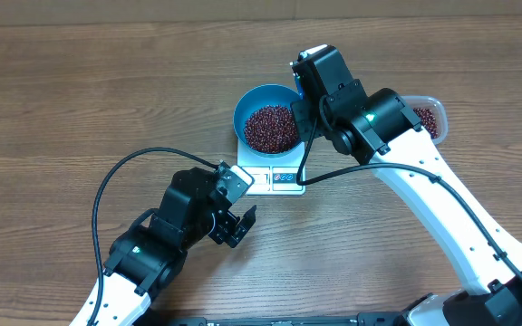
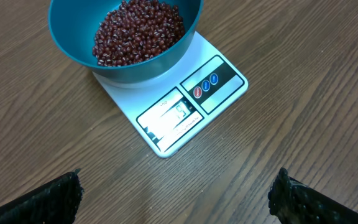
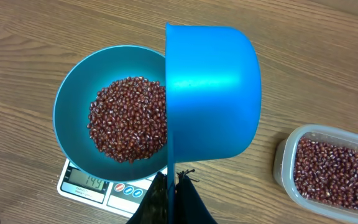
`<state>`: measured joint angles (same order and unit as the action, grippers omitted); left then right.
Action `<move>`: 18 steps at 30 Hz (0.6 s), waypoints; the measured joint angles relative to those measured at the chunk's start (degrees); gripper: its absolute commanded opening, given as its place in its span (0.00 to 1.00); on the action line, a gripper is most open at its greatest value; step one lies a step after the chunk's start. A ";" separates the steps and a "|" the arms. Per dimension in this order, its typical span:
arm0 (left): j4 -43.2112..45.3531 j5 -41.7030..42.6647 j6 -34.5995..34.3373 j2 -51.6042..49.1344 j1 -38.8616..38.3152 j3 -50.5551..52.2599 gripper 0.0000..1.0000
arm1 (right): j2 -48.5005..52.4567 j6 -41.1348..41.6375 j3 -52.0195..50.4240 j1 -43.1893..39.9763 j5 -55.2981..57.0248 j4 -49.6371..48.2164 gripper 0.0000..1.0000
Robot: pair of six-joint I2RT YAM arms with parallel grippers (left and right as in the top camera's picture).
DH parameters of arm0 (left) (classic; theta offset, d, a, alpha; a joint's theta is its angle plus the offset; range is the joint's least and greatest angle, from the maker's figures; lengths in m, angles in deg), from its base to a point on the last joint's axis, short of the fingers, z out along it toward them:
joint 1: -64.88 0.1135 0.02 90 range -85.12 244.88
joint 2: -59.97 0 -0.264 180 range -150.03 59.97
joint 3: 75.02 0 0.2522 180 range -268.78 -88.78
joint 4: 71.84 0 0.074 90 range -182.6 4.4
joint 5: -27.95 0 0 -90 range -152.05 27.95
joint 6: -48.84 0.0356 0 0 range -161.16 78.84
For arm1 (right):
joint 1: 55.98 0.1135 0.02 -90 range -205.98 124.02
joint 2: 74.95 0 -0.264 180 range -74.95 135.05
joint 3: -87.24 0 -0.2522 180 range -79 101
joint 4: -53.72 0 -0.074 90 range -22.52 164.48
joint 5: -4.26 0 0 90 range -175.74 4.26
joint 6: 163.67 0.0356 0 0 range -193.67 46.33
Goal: Scoop item into bowl and weigh 150g on scale
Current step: 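Tip the scoop with the right gripper to pour beans into the bowl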
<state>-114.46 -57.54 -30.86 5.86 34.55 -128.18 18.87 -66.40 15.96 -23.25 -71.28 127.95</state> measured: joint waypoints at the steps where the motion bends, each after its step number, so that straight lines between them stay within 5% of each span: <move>1: 0.00 0.02 -0.02 0.00 0.00 0.00 1.00 | 0.00 -0.04 0.00 0.00 -0.02 -0.02 0.04; 18: 0.00 0.00 0.00 0.00 0.00 0.00 0.99 | 2.80 -1.36 0.00 1.46 1.97 -0.17 0.04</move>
<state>-114.46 -57.54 -30.86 5.86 34.55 -128.18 21.67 -67.76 15.96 -21.78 -69.31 127.77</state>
